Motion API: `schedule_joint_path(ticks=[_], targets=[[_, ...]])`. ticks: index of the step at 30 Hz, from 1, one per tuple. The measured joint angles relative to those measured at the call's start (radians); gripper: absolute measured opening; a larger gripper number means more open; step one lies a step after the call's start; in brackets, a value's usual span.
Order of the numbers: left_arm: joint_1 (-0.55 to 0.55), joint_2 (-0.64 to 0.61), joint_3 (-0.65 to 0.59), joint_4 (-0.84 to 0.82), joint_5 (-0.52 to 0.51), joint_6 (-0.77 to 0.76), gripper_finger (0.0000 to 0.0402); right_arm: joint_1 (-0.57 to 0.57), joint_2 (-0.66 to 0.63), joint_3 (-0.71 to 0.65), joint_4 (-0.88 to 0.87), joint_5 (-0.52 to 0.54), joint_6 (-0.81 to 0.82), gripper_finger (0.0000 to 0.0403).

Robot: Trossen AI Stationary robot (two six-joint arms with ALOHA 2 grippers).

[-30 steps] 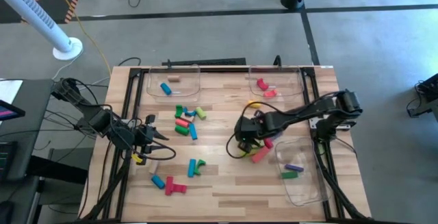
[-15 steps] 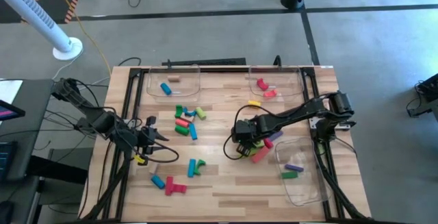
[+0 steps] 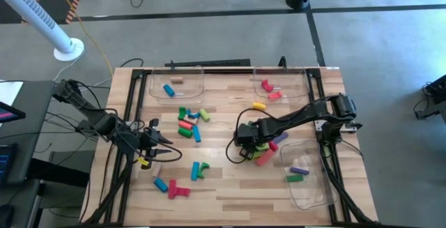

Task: Sort blocks by size
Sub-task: Put the green cylindrical block into the top left transparent bin

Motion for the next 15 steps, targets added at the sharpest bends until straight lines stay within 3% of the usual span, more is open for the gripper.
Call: schedule_joint_path(ticks=[15], targets=[[0.001,0.0,0.0,0.0,0.0,0.068,0.0126,0.003,0.039,0.0,-0.001,0.001,-0.053,0.0192]])
